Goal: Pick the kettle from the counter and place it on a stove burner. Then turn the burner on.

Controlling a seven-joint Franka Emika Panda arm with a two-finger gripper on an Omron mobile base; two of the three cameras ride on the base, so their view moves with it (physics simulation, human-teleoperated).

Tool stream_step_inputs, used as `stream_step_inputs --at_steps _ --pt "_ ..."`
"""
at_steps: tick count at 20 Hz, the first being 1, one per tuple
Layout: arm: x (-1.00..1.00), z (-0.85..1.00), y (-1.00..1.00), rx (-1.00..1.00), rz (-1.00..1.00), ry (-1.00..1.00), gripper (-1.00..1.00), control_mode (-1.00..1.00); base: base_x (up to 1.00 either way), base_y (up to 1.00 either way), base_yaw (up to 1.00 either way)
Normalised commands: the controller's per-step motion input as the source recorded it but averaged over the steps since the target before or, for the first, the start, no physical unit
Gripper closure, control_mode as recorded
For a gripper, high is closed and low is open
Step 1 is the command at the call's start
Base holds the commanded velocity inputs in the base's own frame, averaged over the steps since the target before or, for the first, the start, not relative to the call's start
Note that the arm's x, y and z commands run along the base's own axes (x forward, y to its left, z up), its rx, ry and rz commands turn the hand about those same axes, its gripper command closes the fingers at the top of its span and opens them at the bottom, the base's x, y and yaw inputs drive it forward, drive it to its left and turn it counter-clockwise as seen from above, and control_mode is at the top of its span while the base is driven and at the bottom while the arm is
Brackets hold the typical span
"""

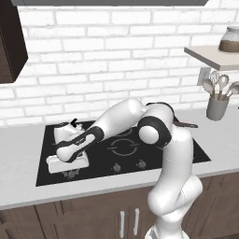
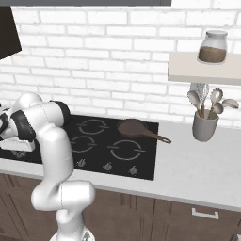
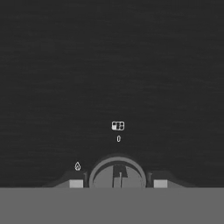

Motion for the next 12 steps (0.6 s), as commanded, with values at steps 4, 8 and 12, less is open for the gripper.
stream_step_inputs --at_steps 4,8,12 --pt "0.0 0.0 0.0 0.0 0.0 0.0 1.0 -1.0 0.0 0.0 0.0" --pt "-0.07 -0.18 0.0 0.01 0.09 0.0 1.0 -1.0 0.0 0.0 0.0" --pt "-0.03 -0.24 0.0 0.04 0.31 0.0 1.0 -1.0 0.0 0.0 0.0"
